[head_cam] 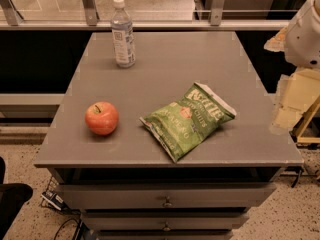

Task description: Pick blue plastic bottle

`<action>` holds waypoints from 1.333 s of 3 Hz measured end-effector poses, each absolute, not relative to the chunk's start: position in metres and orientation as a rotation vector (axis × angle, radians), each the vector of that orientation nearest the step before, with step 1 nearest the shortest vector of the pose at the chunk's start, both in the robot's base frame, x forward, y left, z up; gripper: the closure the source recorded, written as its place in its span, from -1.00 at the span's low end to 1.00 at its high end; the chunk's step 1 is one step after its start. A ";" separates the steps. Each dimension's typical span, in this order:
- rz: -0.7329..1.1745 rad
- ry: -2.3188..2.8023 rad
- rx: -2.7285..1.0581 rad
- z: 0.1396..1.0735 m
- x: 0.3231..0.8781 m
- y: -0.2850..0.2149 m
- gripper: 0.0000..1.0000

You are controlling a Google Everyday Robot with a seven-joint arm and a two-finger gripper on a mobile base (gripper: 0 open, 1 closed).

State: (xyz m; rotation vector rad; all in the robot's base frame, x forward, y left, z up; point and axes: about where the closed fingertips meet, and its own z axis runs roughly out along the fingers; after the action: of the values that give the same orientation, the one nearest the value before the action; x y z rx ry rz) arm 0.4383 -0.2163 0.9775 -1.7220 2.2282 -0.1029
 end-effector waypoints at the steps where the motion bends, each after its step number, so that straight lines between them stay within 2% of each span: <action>1: -0.103 2.228 -1.722 0.978 0.438 -0.216 -1.00; 3: -0.131 2.170 -1.534 0.987 0.461 -0.214 -1.00; 4: -0.085 2.062 -1.380 0.998 0.494 -0.200 -1.00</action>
Offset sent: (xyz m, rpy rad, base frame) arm 0.0270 -0.0014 0.0092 0.0568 -0.1053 -0.0688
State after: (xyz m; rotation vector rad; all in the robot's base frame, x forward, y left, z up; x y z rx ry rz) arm 0.4936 -0.2004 0.9976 -1.3799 2.0617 -0.0852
